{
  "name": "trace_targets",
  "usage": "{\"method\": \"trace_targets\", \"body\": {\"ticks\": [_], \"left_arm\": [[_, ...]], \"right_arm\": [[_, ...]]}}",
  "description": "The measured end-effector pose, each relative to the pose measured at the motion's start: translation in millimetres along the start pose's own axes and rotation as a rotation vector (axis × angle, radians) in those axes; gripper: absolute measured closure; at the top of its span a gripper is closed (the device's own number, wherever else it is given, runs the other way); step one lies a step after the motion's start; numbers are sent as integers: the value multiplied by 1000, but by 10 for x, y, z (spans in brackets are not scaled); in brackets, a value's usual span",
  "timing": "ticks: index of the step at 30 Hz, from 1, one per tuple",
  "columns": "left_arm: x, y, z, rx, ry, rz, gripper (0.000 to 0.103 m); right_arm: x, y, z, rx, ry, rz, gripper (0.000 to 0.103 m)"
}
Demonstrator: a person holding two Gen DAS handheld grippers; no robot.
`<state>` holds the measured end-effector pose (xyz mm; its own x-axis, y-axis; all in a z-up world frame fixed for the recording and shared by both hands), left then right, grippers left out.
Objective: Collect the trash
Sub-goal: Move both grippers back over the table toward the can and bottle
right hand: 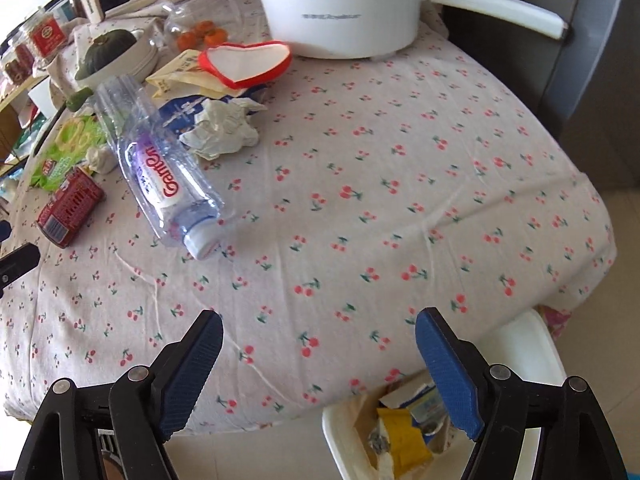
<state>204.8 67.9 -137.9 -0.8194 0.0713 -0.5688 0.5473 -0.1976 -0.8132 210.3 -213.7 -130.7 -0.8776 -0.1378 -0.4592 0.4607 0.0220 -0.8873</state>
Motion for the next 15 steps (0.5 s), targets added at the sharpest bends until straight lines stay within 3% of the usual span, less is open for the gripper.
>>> {"method": "trace_targets", "body": {"ticks": [7,15], "left_arm": [[36,264,-381,60,-71,-9,12],[45,439,-355,101,-56,-22,22]], "right_arm": [[-197,355,-608,-71,-136,5,20],[-244,713,-871,-40,-261,37,21]]}}
Point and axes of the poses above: each gripper's, at about its wrist camera, not at the fingertips, and y roughly the way its jaws point, z to its right, x to its underside, the point moved 4 cm from there along y, roughly the way its jaws point, and after that the axes turned 9 degrees about x, right-handed, at the moved point
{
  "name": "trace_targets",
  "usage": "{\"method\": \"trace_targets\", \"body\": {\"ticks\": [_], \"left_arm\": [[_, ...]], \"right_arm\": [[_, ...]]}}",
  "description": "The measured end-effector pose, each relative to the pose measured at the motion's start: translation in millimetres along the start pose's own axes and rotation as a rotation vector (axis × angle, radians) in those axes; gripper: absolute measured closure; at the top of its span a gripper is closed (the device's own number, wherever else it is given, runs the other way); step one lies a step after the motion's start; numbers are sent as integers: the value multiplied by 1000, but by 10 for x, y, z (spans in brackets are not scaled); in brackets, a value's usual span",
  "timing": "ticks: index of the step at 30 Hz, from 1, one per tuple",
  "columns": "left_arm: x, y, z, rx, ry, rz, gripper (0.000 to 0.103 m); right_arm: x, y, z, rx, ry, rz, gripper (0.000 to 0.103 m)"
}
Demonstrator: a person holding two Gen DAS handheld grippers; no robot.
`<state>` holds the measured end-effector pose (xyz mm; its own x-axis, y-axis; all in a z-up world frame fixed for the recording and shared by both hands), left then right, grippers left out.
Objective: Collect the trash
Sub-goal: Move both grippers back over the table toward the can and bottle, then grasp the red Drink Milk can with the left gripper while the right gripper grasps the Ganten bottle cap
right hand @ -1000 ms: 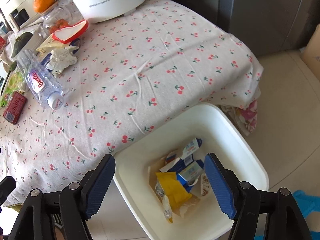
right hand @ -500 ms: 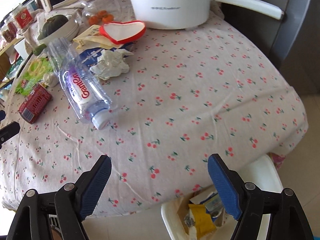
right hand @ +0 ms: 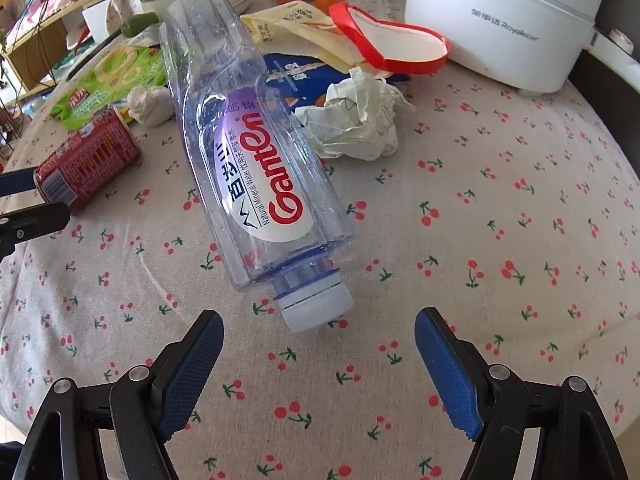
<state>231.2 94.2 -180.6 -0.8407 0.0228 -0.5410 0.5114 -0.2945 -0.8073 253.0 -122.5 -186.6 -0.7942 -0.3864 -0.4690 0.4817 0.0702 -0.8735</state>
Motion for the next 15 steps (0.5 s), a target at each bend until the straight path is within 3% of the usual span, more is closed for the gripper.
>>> {"method": "trace_targets", "body": {"ticks": [5,7,9,15], "left_arm": [[24,53,0,-6,14,-19,37],[29,42,0,-3,15,-17,43],[23,14,-4,3,9,-8,44],[-28,-20,-78,-2,-73,14,35]], "right_arm": [[-11,82,-1,6,-13,28,33],[-16,78,-22,-10,-21,42,44],[-20,56,-43,-22,-34,51,64],[23,-17,-66,-29,-36,53,64]]}}
Point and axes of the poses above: each gripper's, at about its wrist camera, not at the fingertips, and y roughly the way its jaws point, z to its right, x to its underside, the point moved 4 cm from there along y, roughly the way its jaws point, and after that the axes turned 9 degrees about x, right-handed, at the moved point
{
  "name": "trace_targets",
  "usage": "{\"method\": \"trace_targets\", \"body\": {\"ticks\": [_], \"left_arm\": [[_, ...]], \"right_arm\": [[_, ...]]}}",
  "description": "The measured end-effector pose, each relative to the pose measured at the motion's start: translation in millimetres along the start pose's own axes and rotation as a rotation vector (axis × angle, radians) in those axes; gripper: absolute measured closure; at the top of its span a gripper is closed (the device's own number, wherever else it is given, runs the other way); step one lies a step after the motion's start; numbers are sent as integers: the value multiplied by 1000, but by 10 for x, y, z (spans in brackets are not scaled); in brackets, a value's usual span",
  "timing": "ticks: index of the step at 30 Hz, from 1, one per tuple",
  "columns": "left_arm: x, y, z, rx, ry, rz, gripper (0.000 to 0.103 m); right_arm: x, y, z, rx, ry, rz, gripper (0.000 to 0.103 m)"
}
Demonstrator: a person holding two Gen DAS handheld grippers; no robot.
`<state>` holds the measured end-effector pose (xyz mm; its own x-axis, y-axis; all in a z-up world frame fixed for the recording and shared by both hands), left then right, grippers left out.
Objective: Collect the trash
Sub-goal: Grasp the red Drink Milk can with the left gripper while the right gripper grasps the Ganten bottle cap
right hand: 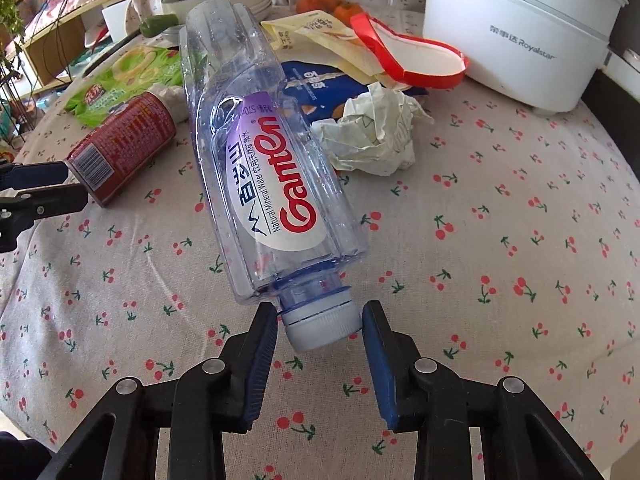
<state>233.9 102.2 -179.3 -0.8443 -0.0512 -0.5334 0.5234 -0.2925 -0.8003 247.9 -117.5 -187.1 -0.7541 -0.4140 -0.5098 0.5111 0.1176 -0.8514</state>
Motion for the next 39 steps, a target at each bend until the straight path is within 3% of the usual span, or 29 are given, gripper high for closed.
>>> {"method": "trace_targets", "body": {"ticks": [8,9,10,11,19,26,33,39], "left_arm": [[-68,162,56,20,-33,-19,35],[-62,163,67,15,-26,-18,38],[-57,150,74,10,-18,-15,48],[-57,129,85,14,-14,-14,48],[-69,-324,262,41,-9,92,48],[10,-582,419,27,0,109,49],[92,-716,551,26,34,111,49],[93,-859,739,72,57,133,49]], "right_arm": [[61,-62,19,-18,1,-17,64],[64,-96,30,-24,2,-15,64],[68,-138,48,-28,4,-12,64],[69,-185,69,-32,8,-7,64],[16,-899,358,-71,129,151,65],[-63,-1451,456,-122,248,274,66],[3,-1677,379,-119,220,310,69],[53,-1797,434,-100,222,311,69]]}}
Point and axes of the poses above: each gripper's, at about its wrist camera, not at the fingertips, and y roughly the way its jaws point, z to its right, x to its underside, the point moved 4 cm from there along y, roughly the way its jaws point, and after that the axes turned 9 degrees about x, right-handed, at the moved point
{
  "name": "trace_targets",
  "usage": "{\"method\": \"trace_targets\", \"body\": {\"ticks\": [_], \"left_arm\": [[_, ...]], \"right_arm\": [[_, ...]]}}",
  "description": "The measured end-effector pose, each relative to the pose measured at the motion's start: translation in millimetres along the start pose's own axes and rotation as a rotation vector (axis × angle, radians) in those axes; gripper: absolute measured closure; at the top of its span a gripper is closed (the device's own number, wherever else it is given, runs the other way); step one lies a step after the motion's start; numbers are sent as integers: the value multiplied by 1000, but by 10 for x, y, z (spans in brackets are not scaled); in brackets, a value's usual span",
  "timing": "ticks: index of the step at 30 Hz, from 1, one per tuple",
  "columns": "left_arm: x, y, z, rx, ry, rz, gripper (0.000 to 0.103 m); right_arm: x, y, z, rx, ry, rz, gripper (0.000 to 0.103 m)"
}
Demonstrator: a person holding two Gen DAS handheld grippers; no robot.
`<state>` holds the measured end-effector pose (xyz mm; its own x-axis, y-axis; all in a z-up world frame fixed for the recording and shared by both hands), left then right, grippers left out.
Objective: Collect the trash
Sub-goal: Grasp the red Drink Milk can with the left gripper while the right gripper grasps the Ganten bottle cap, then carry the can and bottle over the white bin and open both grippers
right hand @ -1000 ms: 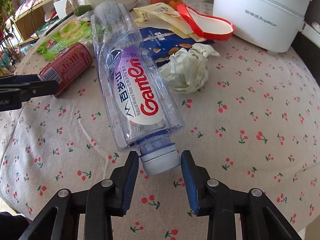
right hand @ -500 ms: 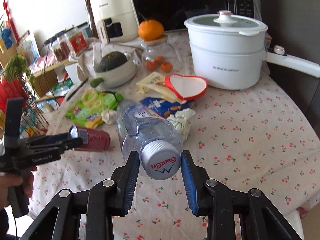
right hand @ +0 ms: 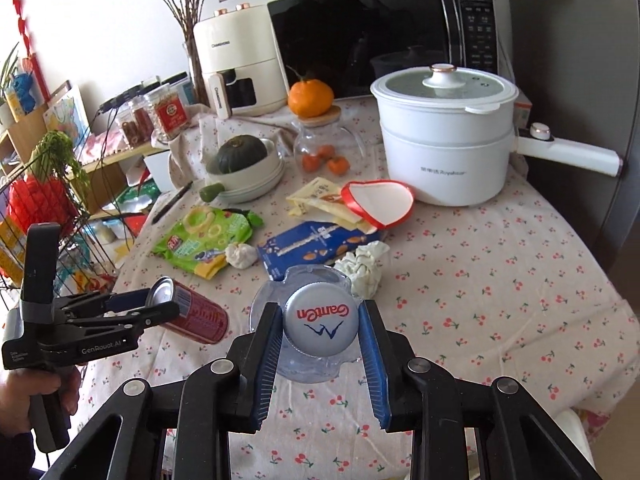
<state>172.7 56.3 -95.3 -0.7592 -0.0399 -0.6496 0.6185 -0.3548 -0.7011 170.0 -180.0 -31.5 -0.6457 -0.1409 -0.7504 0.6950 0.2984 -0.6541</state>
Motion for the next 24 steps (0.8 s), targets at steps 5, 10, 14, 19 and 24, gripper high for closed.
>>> {"method": "trace_targets", "body": {"ticks": [5,10,14,19,24], "left_arm": [[-11,-42,275,47,51,8,49],[2,2,571,101,83,-8,49],[31,49,882,157,127,-23,49],[114,146,1289,216,189,-54,49],[223,276,1645,257,238,-85,49]], "right_arm": [[4,-202,128,4,8,7,69],[70,-391,364,64,27,-5,69],[155,-621,585,135,22,-11,69],[309,-961,937,217,25,-5,69],[545,-1129,1370,301,60,-35,69]]}}
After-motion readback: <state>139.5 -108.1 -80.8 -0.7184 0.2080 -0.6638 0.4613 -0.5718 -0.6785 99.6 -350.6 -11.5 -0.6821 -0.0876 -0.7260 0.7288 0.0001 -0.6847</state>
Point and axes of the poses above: each gripper's, at about its wrist camera, not at the fingertips, and y roughly the way its jaws point, z to its right, x to its underside, the point moved 4 cm from there along y, roughly the way its jaws point, and after that the axes turned 9 degrees about x, right-handed, at the moved point
